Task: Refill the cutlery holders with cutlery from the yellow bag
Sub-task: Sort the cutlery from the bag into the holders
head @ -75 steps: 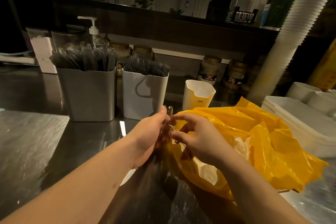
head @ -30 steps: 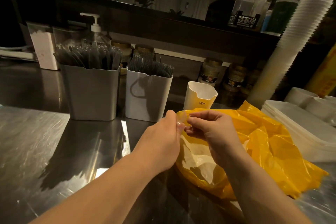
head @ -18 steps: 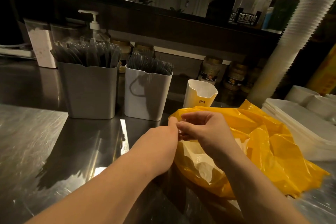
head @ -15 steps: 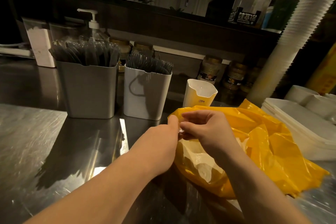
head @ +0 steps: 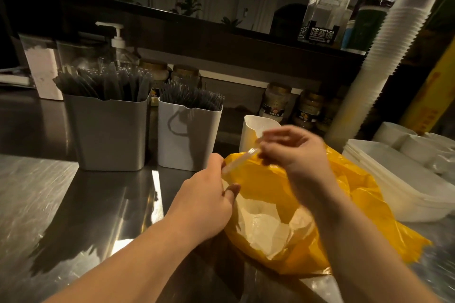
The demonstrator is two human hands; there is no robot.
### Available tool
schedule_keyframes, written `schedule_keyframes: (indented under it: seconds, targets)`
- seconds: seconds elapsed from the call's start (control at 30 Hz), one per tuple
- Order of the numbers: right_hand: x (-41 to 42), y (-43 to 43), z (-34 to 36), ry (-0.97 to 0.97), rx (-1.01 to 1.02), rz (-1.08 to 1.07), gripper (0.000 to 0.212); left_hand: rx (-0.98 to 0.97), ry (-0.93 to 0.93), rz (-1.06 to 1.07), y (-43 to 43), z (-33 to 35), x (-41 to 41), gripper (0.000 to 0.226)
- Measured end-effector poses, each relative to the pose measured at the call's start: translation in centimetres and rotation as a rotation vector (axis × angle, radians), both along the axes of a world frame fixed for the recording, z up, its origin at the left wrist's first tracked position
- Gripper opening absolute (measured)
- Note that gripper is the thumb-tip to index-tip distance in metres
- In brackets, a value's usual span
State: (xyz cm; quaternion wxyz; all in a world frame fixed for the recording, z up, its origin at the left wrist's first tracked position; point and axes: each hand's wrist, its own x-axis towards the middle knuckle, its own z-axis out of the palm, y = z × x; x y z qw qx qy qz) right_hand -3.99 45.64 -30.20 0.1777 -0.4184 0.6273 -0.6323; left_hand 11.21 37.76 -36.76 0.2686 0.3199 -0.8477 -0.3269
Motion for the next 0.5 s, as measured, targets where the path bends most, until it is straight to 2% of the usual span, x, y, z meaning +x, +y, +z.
schedule_keyframes:
  seconds: [0.1, 0.23, 0.33, 0.5]
  targets:
    - [-4.8, -2.0, 3.7, 0.201, -0.040, -0.215, 0.015, -0.044, 0.018, 0.013, -0.3, -0.3, 0.0, 0.031]
    - [-9.7, -6.5, 5.1, 0.456, 0.088, -0.411, 0.009, -0.098, 0.028, -0.027, 0.1, -0.3, 0.2, 0.015]
    - [-11.7, -8.5, 5.2, 0.558, 0.170, -0.464, 0.010, -0.100, 0.028, -0.056, 0.2, -0.3, 0.3, 0.010]
    - [-13.0, -10.1, 3.0, 0.642, 0.441, -0.441, 0.012, -0.129, 0.021, -0.078, 0.2, -0.3, 0.3, 0.010]
